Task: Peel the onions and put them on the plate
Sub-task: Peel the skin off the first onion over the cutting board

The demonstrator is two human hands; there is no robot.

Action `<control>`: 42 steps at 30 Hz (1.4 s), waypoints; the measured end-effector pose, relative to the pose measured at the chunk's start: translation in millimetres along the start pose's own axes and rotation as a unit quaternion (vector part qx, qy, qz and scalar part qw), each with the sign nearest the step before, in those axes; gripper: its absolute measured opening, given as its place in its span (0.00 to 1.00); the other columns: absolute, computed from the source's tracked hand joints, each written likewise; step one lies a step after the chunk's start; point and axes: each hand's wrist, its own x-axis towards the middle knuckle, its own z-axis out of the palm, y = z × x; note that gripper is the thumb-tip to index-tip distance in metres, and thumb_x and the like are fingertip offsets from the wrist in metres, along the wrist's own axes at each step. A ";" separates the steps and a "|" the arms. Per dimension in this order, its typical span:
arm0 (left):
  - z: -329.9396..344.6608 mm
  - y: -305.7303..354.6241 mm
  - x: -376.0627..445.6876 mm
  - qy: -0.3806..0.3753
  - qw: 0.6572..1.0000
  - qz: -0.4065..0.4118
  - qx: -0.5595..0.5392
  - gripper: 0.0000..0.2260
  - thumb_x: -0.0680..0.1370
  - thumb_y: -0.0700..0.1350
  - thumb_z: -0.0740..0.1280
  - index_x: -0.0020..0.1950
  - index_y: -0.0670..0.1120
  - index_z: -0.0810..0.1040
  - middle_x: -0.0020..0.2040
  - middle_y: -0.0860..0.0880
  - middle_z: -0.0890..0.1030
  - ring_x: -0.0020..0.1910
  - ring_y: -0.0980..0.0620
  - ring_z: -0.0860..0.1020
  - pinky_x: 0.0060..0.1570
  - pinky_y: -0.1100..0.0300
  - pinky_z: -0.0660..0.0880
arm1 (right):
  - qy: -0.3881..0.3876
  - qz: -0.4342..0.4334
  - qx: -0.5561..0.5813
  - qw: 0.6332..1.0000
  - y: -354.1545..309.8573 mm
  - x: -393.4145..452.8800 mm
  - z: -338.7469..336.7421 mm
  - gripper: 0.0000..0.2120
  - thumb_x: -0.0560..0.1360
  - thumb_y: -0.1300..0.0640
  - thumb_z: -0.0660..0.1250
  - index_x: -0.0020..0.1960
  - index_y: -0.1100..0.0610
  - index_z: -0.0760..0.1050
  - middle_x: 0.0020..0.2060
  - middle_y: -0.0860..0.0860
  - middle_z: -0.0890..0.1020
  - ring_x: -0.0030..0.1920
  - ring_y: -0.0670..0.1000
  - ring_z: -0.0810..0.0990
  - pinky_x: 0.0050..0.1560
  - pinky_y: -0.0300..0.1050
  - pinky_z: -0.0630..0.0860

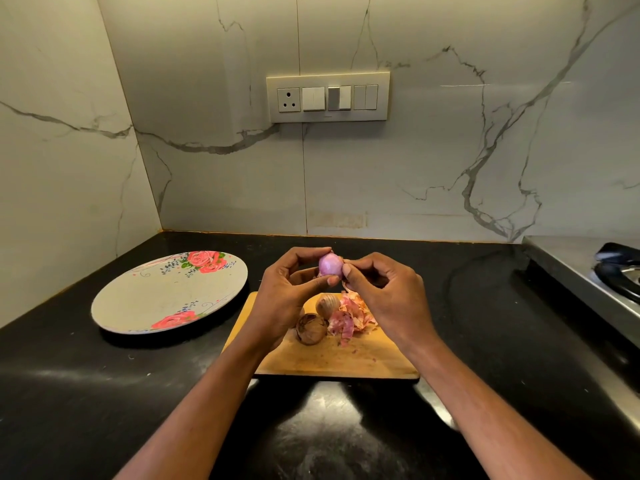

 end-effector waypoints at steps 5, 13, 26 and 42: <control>-0.6 -1.7 1.5 -0.001 1.000 -0.005 0.003 0.23 0.68 0.48 0.76 0.63 0.50 0.80 0.58 0.55 0.83 0.59 0.57 0.81 0.56 0.61 0.79 | 0.012 0.005 0.021 1.000 2.1 0.6 0.0 0.03 0.76 0.54 0.74 0.49 0.52 0.85 0.39 0.45 0.85 0.44 0.46 0.85 0.46 0.46 0.83; -2.4 -0.1 1.9 -0.001 1.000 -0.002 -0.012 0.22 0.68 0.45 0.76 0.62 0.50 0.79 0.58 0.55 0.83 0.59 0.57 0.81 0.53 0.63 0.79 | -0.025 0.018 0.078 0.996 -3.0 0.5 -2.4 0.10 0.75 0.47 0.73 0.52 0.51 0.84 0.43 0.44 0.86 0.47 0.47 0.85 0.50 0.53 0.84; -1.8 0.7 0.7 -0.003 1.000 0.001 -0.006 0.23 0.67 0.46 0.77 0.61 0.50 0.80 0.57 0.55 0.83 0.57 0.57 0.82 0.49 0.66 0.79 | -0.022 0.024 0.061 0.998 1.8 1.6 -3.1 0.06 0.76 0.52 0.73 0.52 0.51 0.84 0.42 0.45 0.86 0.46 0.46 0.85 0.49 0.51 0.84; -1.7 -0.3 1.7 -0.003 1.000 -0.003 -0.002 0.23 0.66 0.45 0.77 0.61 0.49 0.80 0.57 0.55 0.84 0.57 0.56 0.82 0.52 0.62 0.80 | -0.016 0.025 0.041 0.999 1.2 2.1 -3.9 0.05 0.77 0.57 0.72 0.52 0.52 0.83 0.43 0.45 0.86 0.47 0.45 0.85 0.48 0.44 0.84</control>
